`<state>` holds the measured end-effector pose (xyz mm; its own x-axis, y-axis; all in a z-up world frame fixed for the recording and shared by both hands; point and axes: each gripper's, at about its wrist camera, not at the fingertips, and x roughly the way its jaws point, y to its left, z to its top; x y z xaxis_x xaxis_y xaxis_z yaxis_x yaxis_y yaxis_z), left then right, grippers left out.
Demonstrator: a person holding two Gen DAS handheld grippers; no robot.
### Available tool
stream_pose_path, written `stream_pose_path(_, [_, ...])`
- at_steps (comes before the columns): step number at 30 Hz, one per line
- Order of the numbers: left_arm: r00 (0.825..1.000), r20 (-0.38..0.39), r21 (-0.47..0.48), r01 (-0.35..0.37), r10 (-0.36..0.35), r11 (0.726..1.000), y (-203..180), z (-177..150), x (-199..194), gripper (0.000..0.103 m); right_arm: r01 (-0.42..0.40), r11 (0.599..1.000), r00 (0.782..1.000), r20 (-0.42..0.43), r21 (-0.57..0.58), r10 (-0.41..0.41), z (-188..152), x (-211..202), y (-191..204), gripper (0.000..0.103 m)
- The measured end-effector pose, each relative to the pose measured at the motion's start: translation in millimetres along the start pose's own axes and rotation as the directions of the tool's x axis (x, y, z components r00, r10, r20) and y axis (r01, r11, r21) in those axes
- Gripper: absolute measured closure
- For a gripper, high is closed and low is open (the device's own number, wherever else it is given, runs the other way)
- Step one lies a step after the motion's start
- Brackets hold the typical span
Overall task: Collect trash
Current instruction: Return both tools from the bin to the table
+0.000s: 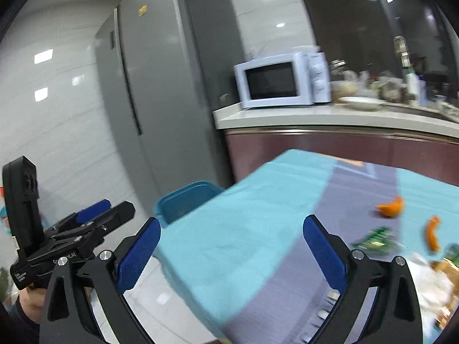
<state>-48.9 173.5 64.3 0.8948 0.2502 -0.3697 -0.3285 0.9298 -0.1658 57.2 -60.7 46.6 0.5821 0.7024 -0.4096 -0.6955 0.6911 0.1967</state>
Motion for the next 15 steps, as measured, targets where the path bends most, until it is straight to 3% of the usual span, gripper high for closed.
stream_pose_path(5, [0.998, 0.018, 0.048, 0.059, -0.060, 0.997, -36, -2, 0, 0.006, 0.130, 0.991, 0.990, 0.043, 0.017, -0.131, -13, -35, -21, 0.007])
stream_pose_path(8, [0.995, 0.032, 0.079, 0.089, -0.092, 0.993, -56, -4, -1, 0.006, 0.228, 0.973, 0.970, 0.082, 0.022, -0.229, -21, -55, -30, 0.007])
stream_pose_path(15, [0.988, 0.021, 0.140, 0.148, -0.152, 0.979, -97, -11, 7, 0.006, 0.375, 0.927, 0.917, 0.147, 0.009, -0.372, -38, -94, -41, 0.007])
